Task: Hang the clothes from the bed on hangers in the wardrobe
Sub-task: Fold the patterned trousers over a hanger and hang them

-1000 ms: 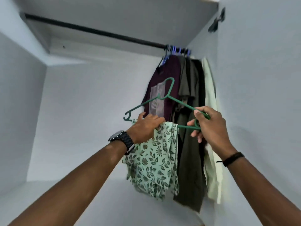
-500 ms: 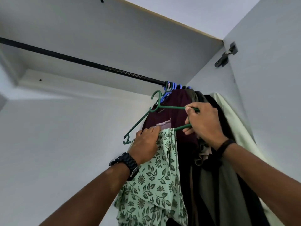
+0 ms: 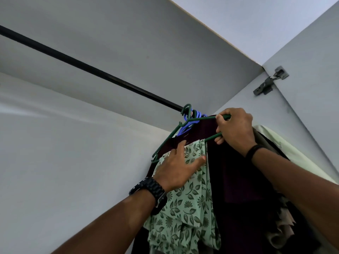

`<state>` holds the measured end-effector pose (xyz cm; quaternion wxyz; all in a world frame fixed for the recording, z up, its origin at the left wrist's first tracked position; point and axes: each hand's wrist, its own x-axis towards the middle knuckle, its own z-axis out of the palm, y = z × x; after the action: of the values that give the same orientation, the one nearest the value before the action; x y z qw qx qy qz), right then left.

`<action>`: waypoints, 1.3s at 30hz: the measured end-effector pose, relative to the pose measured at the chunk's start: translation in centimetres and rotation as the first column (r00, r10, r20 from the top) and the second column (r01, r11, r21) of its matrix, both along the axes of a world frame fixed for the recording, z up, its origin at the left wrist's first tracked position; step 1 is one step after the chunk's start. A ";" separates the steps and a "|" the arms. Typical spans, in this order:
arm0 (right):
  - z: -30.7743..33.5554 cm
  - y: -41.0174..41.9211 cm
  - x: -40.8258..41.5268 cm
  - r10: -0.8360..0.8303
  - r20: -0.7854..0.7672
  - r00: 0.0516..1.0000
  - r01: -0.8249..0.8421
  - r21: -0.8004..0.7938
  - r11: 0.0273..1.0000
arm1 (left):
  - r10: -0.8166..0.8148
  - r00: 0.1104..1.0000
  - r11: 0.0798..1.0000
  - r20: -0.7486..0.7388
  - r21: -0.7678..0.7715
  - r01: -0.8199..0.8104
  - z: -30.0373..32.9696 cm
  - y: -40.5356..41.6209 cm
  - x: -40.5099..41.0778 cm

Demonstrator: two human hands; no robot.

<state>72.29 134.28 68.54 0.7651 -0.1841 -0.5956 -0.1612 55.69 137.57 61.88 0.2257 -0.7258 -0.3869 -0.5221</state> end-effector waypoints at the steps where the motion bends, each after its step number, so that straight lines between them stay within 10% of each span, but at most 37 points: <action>1: 0.8 0.6 -0.1 -0.014 -0.004 1.000 0.014 0.008 1.000 | -0.026 1.000 1.000 0.010 -0.009 0.026 0.4 0.7 0.1; 39: 11.5 3.5 -3.0 -0.092 0.033 0.995 0.095 -0.083 0.992 | 0.111 0.993 0.991 -0.025 -0.074 -0.113 6.8 5.2 -1.9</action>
<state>69.26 137.82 80.04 0.7394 -0.2416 -0.6039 -0.1742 53.82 142.78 68.66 0.2311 -0.7164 -0.4439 -0.4861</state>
